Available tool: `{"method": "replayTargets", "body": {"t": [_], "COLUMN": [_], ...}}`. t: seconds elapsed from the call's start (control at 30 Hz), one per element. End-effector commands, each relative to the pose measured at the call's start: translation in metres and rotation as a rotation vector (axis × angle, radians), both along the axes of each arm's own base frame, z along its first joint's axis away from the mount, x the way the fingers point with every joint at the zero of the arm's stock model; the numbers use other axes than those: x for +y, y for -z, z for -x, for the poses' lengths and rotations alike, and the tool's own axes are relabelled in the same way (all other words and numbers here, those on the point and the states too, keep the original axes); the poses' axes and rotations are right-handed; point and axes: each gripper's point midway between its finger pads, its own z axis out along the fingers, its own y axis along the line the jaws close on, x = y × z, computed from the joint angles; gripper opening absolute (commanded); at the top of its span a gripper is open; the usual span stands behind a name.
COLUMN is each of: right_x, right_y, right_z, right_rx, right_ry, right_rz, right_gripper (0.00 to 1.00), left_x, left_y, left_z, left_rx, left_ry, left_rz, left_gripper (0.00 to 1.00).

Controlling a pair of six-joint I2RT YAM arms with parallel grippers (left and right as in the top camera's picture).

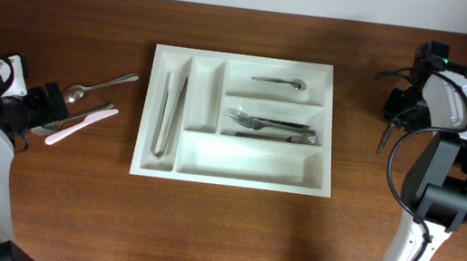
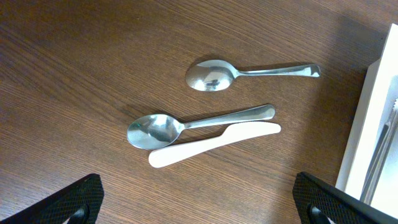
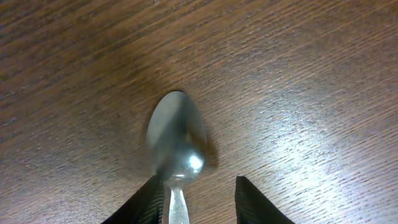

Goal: Pack container

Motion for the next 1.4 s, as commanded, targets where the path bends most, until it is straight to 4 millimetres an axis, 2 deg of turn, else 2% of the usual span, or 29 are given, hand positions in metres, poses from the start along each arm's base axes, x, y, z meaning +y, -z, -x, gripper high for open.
{"method": "replayTargets", "body": {"t": [0.0,0.23,0.3,0.4,0.5,0.67,0.73,0.8,1.17,1.37], "right_x": [0.000,0.004,0.004,0.004,0.004,0.004,0.004,0.004,0.004,0.003], "right_y": [0.002,0.016,0.021,0.024,0.024,0.024,0.024,0.024,0.022,0.000], "right_z": [-0.004,0.000,0.001,0.003,0.003,0.003,0.003,0.003,0.007,0.001], "right_rx": [-0.008,0.024,0.036,0.046,0.045,0.046,0.046,0.046,0.059,0.010], "right_ry": [-0.027,-0.028,-0.028,-0.027,-0.027,-0.026,-0.026,-0.026,-0.026,-0.027], "right_rz": [-0.013,-0.037,-0.039,-0.041,-0.041,-0.041,-0.041,-0.041,-0.044,-0.032], "right_gripper": [0.33,0.34,0.39,0.40,0.29,0.18,0.09,0.05,0.04,0.04], "left_x": [0.000,0.000,0.000,0.001,0.001,0.001,0.000,0.001,0.001,0.001], "left_y": [-0.005,-0.005,-0.005,-0.005,-0.005,-0.005,-0.005,-0.005,-0.005,-0.005], "left_z": [-0.004,-0.004,-0.004,-0.004,-0.004,-0.004,-0.004,-0.004,-0.004,-0.004], "left_rx": [-0.020,-0.020,-0.020,-0.020,-0.020,-0.020,-0.020,-0.020,-0.020,-0.020], "left_ry": [-0.002,-0.002,-0.002,-0.002,-0.002,-0.002,-0.002,-0.002,-0.002,-0.002], "left_rz": [0.012,0.012,0.012,0.012,0.012,0.012,0.012,0.012,0.012,0.012], "left_gripper": [0.99,0.99,0.99,0.99,0.99,0.99,0.99,0.99,0.99,0.99]}}
